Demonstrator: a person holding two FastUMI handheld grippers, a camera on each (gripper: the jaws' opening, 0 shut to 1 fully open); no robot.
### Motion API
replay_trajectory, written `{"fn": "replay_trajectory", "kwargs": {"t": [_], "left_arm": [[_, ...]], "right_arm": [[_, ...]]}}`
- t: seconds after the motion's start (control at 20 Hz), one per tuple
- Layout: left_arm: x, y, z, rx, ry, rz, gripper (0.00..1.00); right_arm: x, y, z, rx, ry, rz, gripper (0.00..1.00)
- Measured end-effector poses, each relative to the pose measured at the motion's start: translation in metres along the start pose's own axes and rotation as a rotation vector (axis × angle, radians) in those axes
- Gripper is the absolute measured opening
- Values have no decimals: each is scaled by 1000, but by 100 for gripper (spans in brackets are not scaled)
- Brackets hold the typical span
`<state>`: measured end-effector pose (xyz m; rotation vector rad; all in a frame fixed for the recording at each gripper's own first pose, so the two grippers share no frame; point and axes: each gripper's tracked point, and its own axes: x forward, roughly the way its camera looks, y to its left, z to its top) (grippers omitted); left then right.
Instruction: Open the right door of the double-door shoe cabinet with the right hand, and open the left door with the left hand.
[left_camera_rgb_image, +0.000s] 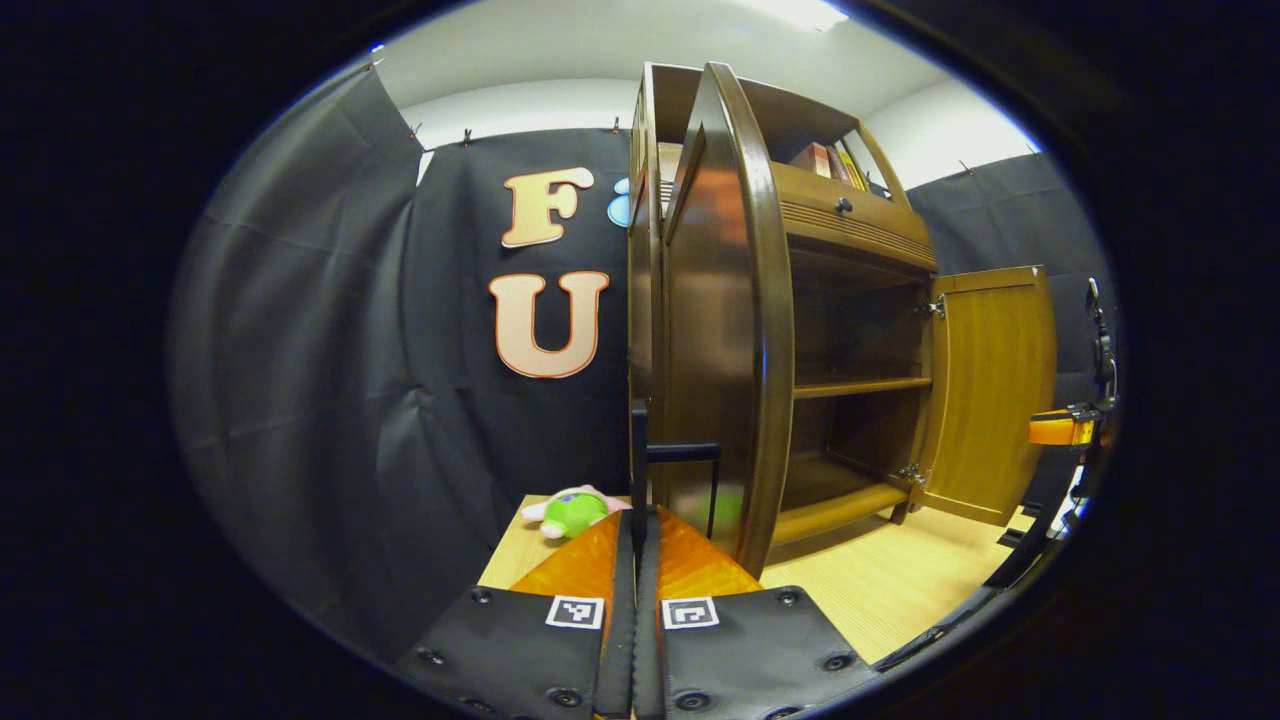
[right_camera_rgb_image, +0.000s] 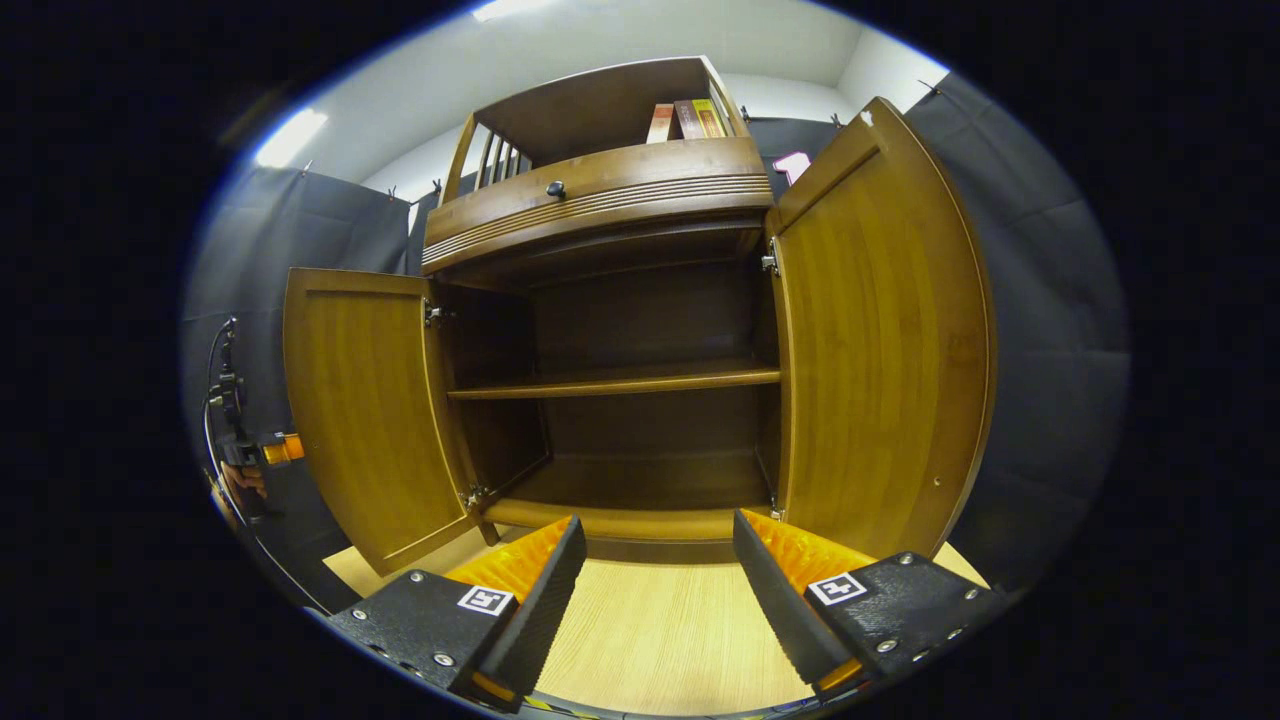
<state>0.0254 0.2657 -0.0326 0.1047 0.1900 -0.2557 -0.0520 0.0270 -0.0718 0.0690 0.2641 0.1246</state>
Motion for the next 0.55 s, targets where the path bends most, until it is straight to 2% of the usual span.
{"fn": "replay_trajectory", "kwargs": {"t": [0.15, 0.25, 0.3, 0.35, 0.5, 0.55], "left_arm": [[-17, 3, 1, 7, -10, 50, 9], [-34, -4, 6, -22, -21, 70, 4], [-49, -10, 8, -29, -29, 83, 8], [-60, -16, 15, -31, -45, 86, 8], [-72, -65, 51, -33, -115, 30, 7], [-70, -78, 55, -22, -125, 30, 7]], "right_arm": [[2, -5, 3, 16, -7, -7, 92], [5, -6, 3, 22, -6, -1, 92], [6, -7, 2, 22, -3, 3, 92], [8, -7, 2, 23, 0, 6, 92], [14, -4, 1, 31, 5, 26, 92], [15, -4, 2, 31, 3, 29, 100]]}}
